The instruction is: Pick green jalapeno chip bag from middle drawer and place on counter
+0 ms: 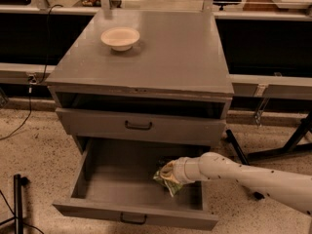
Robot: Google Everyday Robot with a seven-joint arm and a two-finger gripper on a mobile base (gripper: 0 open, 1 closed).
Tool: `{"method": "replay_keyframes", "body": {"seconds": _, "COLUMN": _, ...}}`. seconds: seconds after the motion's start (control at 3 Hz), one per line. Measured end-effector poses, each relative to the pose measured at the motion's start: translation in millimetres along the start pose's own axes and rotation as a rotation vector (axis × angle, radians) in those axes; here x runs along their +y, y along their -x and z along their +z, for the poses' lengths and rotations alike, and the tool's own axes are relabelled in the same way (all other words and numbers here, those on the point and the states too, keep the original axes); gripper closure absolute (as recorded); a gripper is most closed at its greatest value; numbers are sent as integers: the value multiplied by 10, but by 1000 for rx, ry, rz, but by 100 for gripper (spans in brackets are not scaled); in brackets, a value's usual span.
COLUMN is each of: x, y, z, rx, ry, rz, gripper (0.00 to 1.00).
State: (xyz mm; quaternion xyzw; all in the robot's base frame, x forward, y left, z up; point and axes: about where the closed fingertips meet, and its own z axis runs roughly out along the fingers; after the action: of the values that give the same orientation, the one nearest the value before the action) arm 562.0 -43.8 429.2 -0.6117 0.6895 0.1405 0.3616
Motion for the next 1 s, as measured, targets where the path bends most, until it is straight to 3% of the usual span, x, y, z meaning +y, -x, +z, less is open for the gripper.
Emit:
{"method": "replay_keyframes", "body": {"seconds": 0.33, "x": 3, "y": 111, "z": -96, "rx": -27, "ry": -16, "rz": -23, "gripper": 100}}
{"method": "replay_keyframes", "body": {"seconds": 0.67, "x": 42, "y": 279, "z": -347, "rx": -87, "ry": -47, "rz": -53, "gripper": 100}}
{"method": "replay_keyframes", "body": {"seconds": 1.0, "x": -26, "y": 456, "z": -716, "rx": -199, "ry": -98, "rz": -65, "gripper": 100}}
